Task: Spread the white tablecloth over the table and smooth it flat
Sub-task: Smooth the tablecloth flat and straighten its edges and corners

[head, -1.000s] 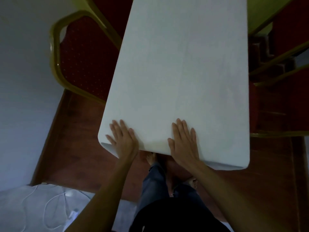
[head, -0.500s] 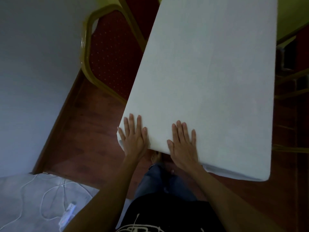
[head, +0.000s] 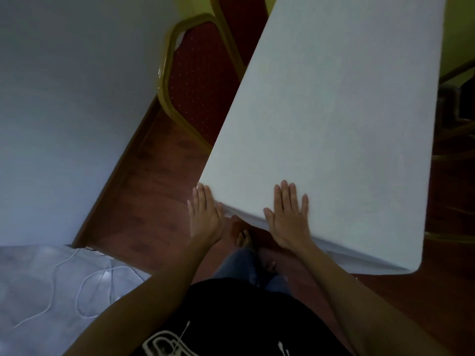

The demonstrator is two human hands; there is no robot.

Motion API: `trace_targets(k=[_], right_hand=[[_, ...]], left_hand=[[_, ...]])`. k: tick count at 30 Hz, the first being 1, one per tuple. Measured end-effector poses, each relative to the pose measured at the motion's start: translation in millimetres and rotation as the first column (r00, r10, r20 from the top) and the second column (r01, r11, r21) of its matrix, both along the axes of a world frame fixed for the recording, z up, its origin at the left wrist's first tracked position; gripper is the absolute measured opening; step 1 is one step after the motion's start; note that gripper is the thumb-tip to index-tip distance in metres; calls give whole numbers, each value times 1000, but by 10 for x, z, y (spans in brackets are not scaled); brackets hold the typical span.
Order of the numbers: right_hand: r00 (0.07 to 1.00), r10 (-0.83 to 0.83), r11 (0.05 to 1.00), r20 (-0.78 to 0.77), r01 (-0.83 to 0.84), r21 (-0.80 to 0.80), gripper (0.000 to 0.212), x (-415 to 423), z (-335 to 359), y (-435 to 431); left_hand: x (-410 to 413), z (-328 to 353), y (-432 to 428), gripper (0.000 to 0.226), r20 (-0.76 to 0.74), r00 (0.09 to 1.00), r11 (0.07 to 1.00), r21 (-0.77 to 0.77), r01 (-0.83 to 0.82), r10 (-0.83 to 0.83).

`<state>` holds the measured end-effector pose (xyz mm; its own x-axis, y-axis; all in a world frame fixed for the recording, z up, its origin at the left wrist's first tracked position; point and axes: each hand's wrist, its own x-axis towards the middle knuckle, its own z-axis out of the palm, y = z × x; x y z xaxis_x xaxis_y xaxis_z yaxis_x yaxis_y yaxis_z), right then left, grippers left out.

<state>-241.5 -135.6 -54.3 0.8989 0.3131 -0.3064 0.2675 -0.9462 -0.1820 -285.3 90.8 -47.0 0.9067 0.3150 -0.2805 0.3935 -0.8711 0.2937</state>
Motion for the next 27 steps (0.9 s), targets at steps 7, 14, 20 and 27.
trace_targets(k=[7,14,20,27], right_hand=[[986,-112,992,-120,118,41,67,65,225,421],[972,-230,966,-45,233,109,62,263,248,1294],[892,-447,888,65,433,158,60,413,166,1877],[791,-606,792,90,589,162,55,628,290,2323]], left_hand=[[47,219,92,72,-28,998,998,-20,60,-61],[707,302,596,56,31,897,898,-1,441,-441],[1161,486,1290,42,88,819,812,-106,574,-567],[1670,533,1511,44,119,624,615,-105,781,-772]])
